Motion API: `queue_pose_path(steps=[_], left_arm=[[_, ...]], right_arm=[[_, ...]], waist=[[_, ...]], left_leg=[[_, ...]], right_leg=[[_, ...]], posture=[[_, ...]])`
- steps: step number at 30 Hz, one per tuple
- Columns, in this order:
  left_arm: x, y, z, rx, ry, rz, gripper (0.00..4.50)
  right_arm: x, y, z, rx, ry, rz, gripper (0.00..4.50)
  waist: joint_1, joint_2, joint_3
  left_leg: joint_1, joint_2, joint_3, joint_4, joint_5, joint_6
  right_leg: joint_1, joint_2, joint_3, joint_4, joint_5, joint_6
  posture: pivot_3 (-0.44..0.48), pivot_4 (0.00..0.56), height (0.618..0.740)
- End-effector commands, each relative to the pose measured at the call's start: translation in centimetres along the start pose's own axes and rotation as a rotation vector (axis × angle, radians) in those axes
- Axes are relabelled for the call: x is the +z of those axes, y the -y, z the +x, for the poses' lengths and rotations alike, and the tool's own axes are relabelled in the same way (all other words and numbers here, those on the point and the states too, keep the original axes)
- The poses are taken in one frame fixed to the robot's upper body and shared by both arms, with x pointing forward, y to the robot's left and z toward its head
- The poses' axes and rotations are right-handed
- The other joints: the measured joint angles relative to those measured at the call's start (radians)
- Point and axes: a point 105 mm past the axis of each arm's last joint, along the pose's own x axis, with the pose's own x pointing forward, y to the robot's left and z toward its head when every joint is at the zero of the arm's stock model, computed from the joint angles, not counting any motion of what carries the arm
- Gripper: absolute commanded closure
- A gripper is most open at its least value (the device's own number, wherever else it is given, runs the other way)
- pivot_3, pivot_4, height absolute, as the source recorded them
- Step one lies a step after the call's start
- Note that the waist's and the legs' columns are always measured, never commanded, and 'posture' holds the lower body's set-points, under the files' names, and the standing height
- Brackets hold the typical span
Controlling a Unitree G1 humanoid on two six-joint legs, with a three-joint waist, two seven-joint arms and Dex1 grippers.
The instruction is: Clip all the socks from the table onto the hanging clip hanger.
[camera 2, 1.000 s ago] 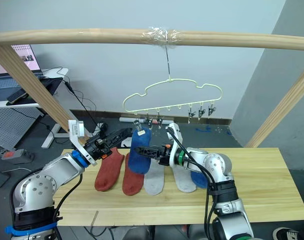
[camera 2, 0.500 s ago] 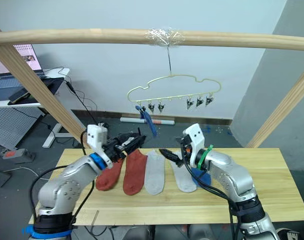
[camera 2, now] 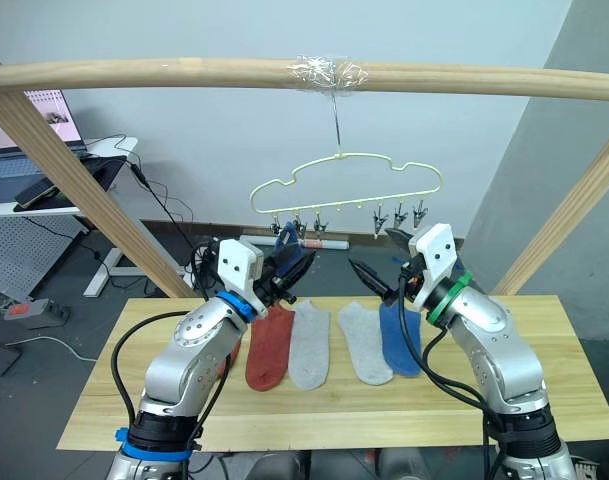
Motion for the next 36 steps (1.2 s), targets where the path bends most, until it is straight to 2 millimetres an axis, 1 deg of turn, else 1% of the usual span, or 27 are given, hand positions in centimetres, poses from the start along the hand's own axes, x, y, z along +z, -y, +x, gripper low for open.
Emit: queue_pose_path(steps=[1,6,12,16,20,23,36], left_arm=[[1.0,-0.4,0.9,0.046,0.058,0.043,2.41],[1.0,-0.9,1.9,0.083,0.082,0.048,2.41],[1.1,-1.1,2.8,0.104,0.1,0.032,2.41],[1.2,-1.2,2.8,0.112,0.106,0.032,2.41],[1.0,-1.5,2.7,0.121,0.098,0.025,2.41],[1.2,-1.7,2.7,0.127,0.104,0.027,2.41],[0.7,-1.6,1.8,0.106,0.085,0.028,2.41]], right_arm=[[2.9,-0.6,0.1,0.017,0.102,-0.051,0.0],[2.8,-0.7,0.0,0.019,0.102,-0.026,0.0],[3.2,-0.2,0.0,-0.004,0.111,-0.011,0.0],[3.4,-0.1,0.0,-0.009,0.116,-0.007,0.0],[3.5,-0.1,0.1,-0.011,0.114,-0.005,0.0],[3.6,-0.1,0.2,-0.009,0.115,-0.005,0.0],[3.7,0.2,0.4,-0.011,0.118,-0.002,0.0]], waist=[[0.0,0.0,0.0],[-0.001,0.0,0.0],[-0.011,0.0,0.0],[-0.021,0.0,0.0],[-0.023,0.0,0.0],[-0.023,0.0,0.0],[-0.023,0.0,0.0]], left_leg=[[0.0,0.0,0.0,0.0,0.0,0.0],[0.0,-0.001,0.0,0.002,0.0,0.0],[0.0,0.0,0.0,0.002,0.0,0.0],[0.0,-0.001,0.0,0.002,0.0,0.0],[0.0,0.0,0.0,0.002,0.0,0.0],[0.0,0.0,0.0,0.002,0.0,0.0],[0.0,0.0,0.0,0.003,0.0,0.0]], right_leg=[[0.0,0.0,0.0,0.0,0.0,0.0],[0.001,0.0,0.0,0.0,0.001,0.002],[0.001,0.0,0.0,0.0,0.001,0.002],[0.001,0.0,0.0,0.0,0.001,0.001],[0.001,0.0,0.0,0.0,0.001,0.001],[0.001,0.0,0.0,0.001,0.001,0.001],[0.001,0.0,0.0,0.001,0.001,0.001]], posture=[[-0.086,0.12,0.74],[-0.1,0.123,0.74],[-0.113,0.128,0.74],[-0.119,0.131,0.74],[-0.119,0.131,0.74],[-0.121,0.134,0.74],[-0.119,0.14,0.74]])
